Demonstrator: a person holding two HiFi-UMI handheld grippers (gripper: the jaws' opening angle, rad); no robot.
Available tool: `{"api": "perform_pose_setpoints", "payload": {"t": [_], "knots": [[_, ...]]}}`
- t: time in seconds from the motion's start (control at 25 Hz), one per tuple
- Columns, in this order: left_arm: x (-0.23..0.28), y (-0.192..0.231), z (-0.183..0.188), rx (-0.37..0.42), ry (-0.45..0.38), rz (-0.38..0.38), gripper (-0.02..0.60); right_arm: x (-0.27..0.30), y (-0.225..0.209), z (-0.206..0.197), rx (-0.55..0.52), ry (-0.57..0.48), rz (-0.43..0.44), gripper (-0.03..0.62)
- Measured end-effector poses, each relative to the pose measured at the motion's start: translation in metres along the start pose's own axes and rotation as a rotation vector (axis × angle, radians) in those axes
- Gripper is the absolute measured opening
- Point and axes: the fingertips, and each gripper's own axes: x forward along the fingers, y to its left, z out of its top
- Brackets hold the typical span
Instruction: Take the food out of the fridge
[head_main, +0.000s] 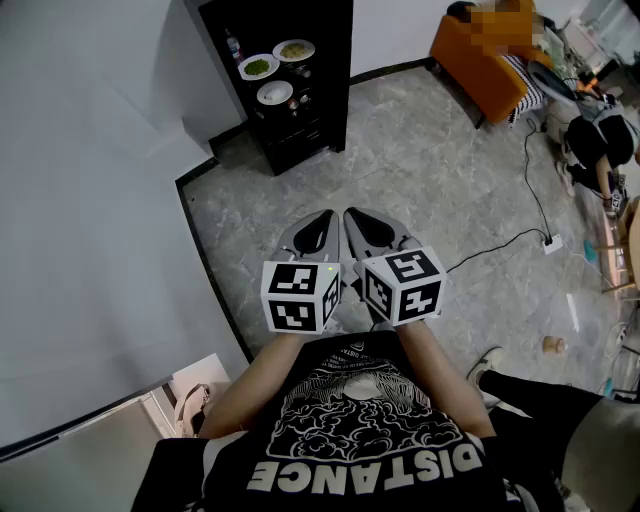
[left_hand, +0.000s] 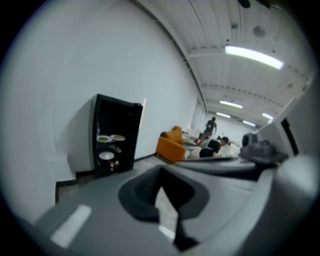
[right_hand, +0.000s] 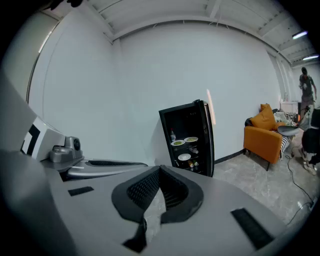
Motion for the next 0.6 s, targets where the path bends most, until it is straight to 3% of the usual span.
{"api": "perform_pose_setpoints", "payload": {"t": [0.6], "knots": [[-0.010,0.010,0.001,0.002,0.004,-0.001,0.000,0.005,0.015,-0.004,0.000,0.025,0.014,0.002]]}}
